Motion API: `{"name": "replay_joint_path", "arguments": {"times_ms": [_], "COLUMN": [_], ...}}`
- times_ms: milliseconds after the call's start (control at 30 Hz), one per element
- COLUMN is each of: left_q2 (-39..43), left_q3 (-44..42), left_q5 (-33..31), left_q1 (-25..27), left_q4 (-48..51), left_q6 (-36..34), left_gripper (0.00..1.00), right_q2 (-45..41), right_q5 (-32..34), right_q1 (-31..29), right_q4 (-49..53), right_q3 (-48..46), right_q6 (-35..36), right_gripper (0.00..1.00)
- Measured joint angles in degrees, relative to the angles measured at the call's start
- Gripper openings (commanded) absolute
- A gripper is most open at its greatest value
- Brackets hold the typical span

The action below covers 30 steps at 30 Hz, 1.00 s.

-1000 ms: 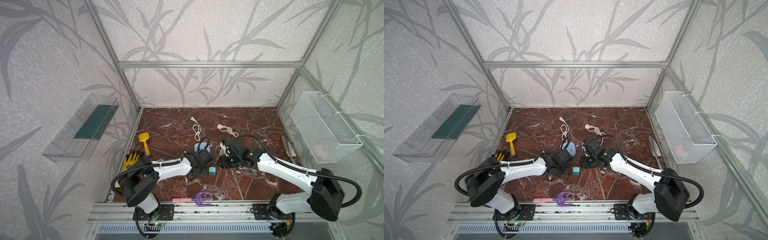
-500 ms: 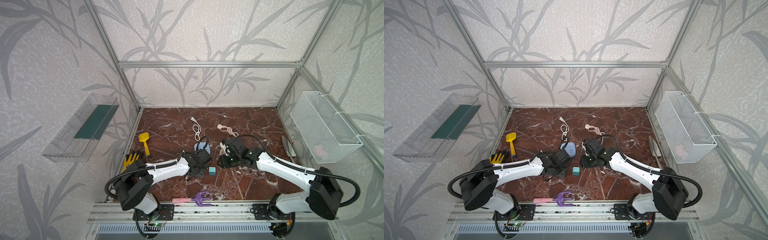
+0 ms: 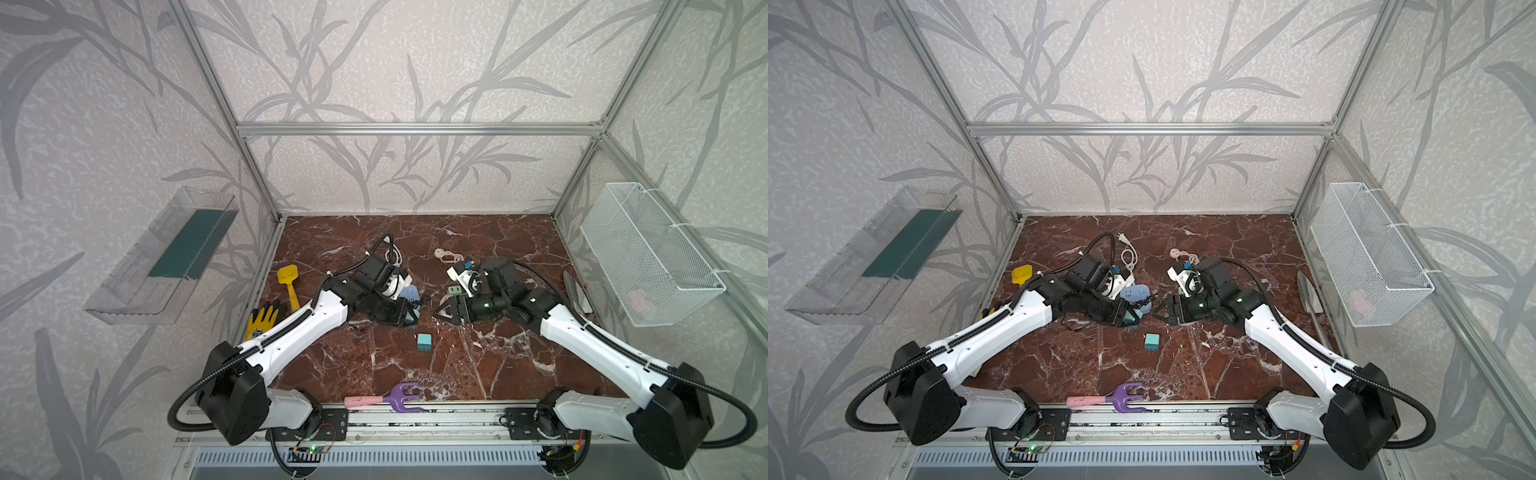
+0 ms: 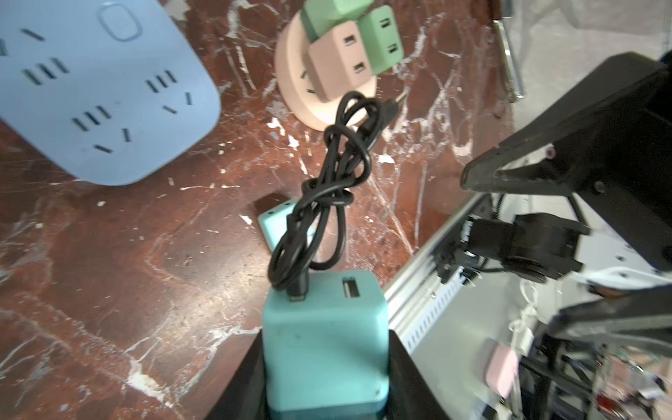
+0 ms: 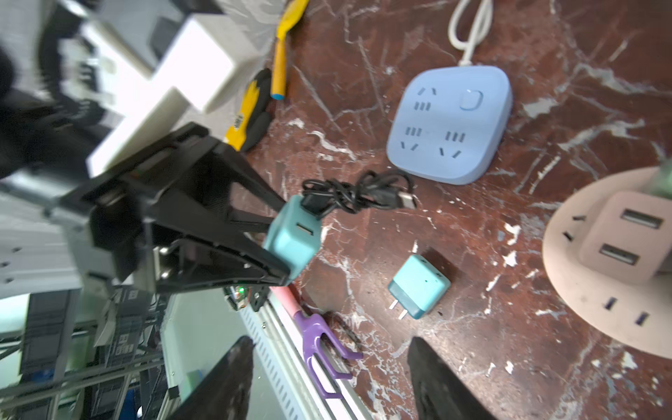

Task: Insert the plug
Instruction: 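Lift the teal charger toward the right gripper while the right gripper reaches toward it, then close the right gripper on the teal charger while the left gripper holds it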

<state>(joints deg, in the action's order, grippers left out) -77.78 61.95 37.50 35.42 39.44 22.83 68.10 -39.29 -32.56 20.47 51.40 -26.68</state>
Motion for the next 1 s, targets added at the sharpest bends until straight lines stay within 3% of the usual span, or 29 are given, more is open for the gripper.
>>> {"name": "replay_joint_path", "arguments": {"times_ms": [267,500,600,767,1000], "left_q2": [5.6,10.7,10.5,10.5,9.7], "left_q3": [-1.3,-11.6,-11.9,-11.8,-10.4], "left_q5": [18.8,30.4,32.7,35.0,35.7], "left_q1": [-2.7,-7.9,-7.8,-7.8,-7.8], "left_q4": [-7.1,-33.9,-38.6,-39.9,-31.4], "left_q6": [2.6,20.9,24.3,24.7,18.0], "left_gripper": [0.0,0.0,0.0,0.0,0.0], "right_q2": [-2.9,-3.0,-2.7,-2.2,-1.7], "right_q5": [-12.3,-18.9,-21.0,-22.7,-23.2], "right_q1": [1.9,3.8,3.9,3.9,3.9], "right_q4": [-15.7,-34.1,-41.2,-46.5,-44.9], "right_q3": [-6.8,-10.4,-10.9,-10.9,-10.3], "right_q6": [-8.7,-21.7,-26.8,-30.1,-29.1], "right_gripper": [0.67,0.65,0.65,0.65,0.65]}}
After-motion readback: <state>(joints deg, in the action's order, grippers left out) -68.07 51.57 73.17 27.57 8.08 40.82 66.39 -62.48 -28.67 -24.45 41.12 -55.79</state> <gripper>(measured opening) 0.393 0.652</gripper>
